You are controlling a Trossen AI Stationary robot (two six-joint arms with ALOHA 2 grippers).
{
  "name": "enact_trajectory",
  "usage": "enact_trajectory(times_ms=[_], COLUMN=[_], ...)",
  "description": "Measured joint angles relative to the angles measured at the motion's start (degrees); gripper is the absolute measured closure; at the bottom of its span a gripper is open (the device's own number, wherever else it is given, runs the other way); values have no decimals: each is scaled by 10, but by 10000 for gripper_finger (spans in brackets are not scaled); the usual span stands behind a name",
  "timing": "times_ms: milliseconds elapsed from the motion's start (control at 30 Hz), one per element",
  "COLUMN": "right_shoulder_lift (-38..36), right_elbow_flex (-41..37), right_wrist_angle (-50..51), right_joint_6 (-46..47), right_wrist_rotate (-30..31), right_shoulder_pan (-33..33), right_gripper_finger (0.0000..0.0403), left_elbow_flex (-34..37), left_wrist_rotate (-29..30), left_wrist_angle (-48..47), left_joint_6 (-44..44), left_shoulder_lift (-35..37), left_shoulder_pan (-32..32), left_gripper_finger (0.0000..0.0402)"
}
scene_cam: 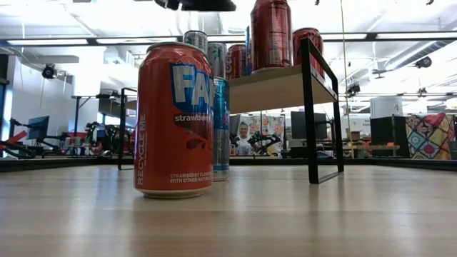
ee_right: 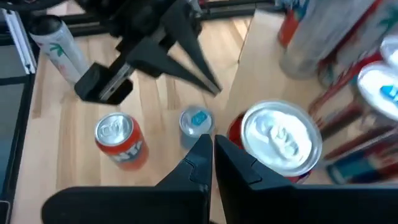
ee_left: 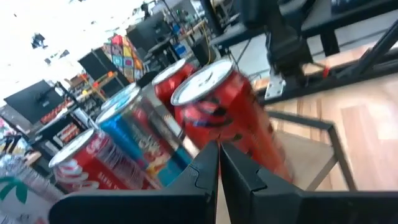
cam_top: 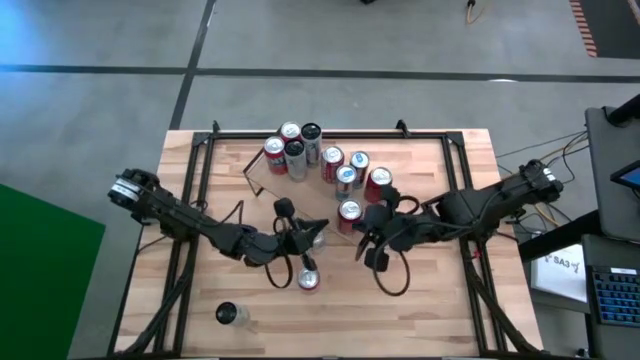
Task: Place canned beverage on shelf
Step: Put the red/black soda can on the shelf, align with the other red/black soda can
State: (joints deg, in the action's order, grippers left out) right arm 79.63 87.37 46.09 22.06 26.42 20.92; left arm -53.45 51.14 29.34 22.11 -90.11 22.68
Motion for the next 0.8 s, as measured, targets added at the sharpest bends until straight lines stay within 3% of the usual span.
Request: enact_trajectory(times_ms=[300, 800], right_shoulder_lift=[16, 23], right_elbow_flex=[0, 0], right_wrist_angle=[77, 74], right_joint_6=[84, 75], right_wrist_rotate=[-9, 39], right_shoulder_pan=[5, -10], right_gripper_finger=[394, 394], left_elbow_flex=[3, 8], left_wrist_rotate=[-41, -83], left_wrist_angle=[-24, -24], left_joint_6=[-31, -59], left_shoulder_lift=[4, 4], left_shoulder_pan=[-33, -74], left_gripper_finger=[401, 401])
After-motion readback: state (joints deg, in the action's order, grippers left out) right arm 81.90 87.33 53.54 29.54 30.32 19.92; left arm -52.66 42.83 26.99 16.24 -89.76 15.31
